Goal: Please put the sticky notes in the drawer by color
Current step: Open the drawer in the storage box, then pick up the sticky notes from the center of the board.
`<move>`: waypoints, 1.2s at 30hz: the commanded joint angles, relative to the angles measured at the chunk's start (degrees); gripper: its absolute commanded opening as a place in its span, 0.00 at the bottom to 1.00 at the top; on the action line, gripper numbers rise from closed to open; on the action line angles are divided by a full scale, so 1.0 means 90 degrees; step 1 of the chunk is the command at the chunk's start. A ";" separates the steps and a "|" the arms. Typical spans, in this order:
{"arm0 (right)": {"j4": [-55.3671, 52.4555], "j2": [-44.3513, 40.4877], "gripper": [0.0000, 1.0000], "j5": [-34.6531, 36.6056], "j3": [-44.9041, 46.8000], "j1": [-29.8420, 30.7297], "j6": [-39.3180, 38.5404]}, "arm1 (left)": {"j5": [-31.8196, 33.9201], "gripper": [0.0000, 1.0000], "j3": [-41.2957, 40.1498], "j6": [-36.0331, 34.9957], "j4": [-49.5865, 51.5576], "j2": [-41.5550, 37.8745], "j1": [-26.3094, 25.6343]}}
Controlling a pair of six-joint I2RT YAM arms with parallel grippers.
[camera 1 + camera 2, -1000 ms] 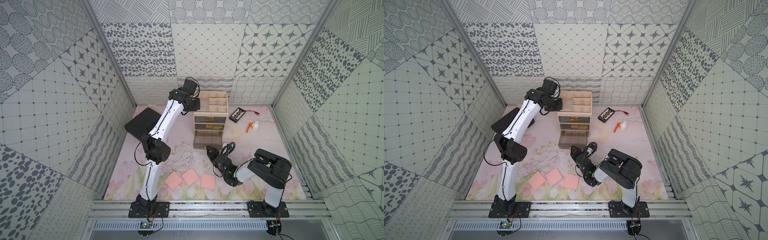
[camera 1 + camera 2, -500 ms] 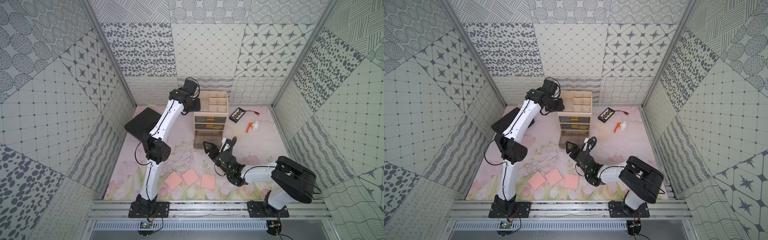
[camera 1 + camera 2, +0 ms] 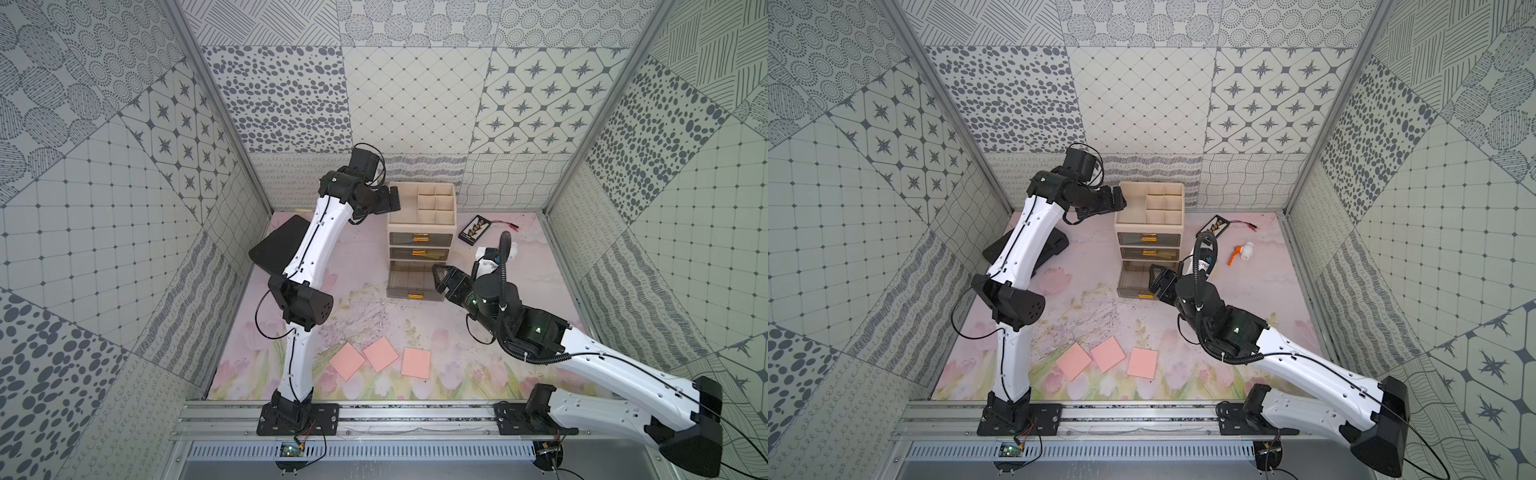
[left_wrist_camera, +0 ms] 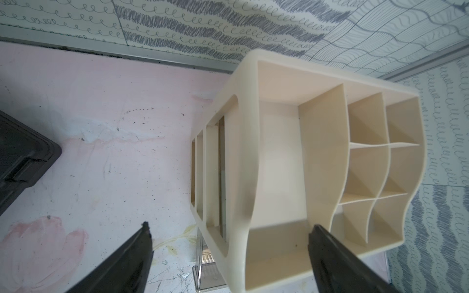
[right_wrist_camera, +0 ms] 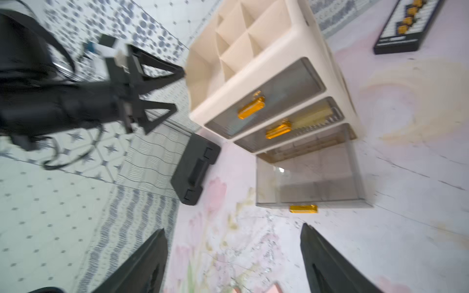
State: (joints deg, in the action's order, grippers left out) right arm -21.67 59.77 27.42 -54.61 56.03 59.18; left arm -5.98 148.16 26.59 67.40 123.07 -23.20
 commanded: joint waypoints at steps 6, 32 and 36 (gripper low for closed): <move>-0.3997 0.1693 0.96 -0.0221 -0.1015 0.0841 0.0543 | -0.0005 0.99 -0.1984 0.0363 -0.0281 -0.1667 0.0624; -0.2498 0.4441 0.99 -0.2239 -0.1011 0.1746 0.1043 | 0.0138 0.97 -0.7933 0.0513 -0.0787 -0.6309 0.0801; -0.2220 0.4548 0.99 -0.2397 -0.0927 0.1572 0.1072 | 0.0129 0.97 -0.7826 0.0437 -0.0631 -0.6415 0.0810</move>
State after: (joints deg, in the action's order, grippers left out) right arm -44.84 99.83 6.92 -63.61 71.11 68.40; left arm -5.76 76.84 31.05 59.70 66.67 -16.16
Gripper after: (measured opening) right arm 0.988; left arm 0.975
